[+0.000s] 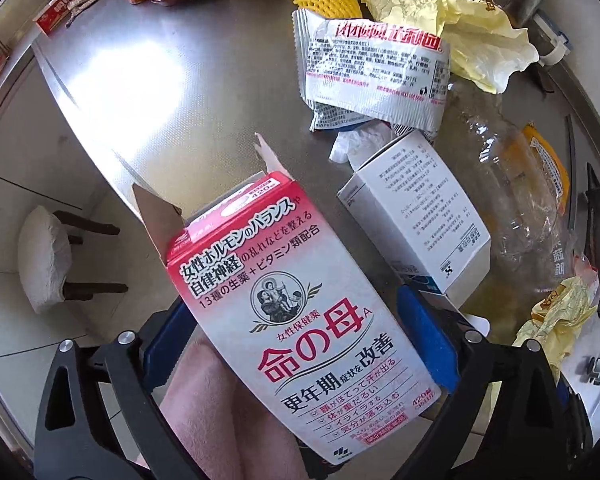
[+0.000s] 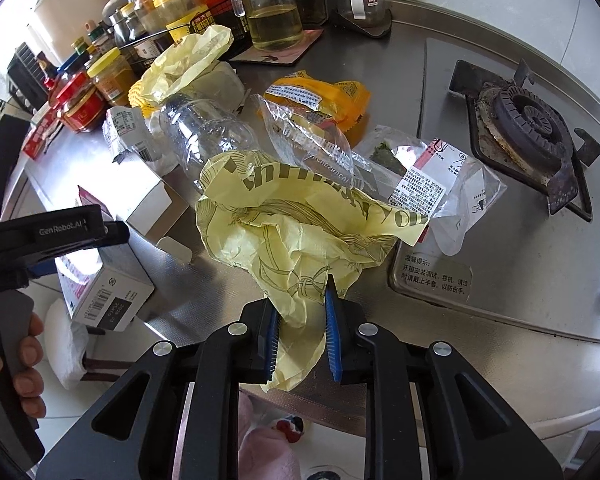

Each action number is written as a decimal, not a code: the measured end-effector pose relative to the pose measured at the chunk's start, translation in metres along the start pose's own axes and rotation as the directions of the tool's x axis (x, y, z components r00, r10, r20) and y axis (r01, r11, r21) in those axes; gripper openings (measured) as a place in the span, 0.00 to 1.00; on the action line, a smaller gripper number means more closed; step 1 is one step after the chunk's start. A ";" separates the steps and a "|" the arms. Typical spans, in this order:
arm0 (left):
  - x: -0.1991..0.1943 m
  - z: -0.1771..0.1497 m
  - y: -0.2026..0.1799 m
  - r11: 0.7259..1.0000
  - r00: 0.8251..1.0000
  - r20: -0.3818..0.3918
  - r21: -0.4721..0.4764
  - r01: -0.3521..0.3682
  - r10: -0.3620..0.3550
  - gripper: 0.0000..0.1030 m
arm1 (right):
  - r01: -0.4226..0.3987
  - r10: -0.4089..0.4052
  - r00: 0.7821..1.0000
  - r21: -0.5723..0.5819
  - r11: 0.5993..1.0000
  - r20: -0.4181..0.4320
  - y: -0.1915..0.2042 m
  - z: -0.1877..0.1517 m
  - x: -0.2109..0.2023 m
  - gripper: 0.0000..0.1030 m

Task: Collect trash
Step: 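Lift the box and yellow bag off the counter toward the floor bin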

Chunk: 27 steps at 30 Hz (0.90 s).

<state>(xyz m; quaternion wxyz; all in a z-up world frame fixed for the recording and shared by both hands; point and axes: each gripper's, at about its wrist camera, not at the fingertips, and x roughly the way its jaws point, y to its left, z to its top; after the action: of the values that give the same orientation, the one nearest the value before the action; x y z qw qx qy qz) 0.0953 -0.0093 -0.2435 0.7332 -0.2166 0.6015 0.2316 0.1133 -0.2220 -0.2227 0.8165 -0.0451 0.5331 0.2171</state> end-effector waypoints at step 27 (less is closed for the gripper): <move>-0.111 -0.111 0.032 0.917 0.974 0.116 0.374 0.138 -0.194 0.59 | -0.008 -0.005 0.983 0.069 0.998 0.185 0.039 -0.092 -0.125 0.19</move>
<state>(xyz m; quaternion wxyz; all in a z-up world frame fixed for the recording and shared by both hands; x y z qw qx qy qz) -0.0296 -0.0591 -0.1563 0.8209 -0.1095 0.5563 0.0686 -0.0229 -0.2532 -0.1443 0.8634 0.0040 0.4622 0.2024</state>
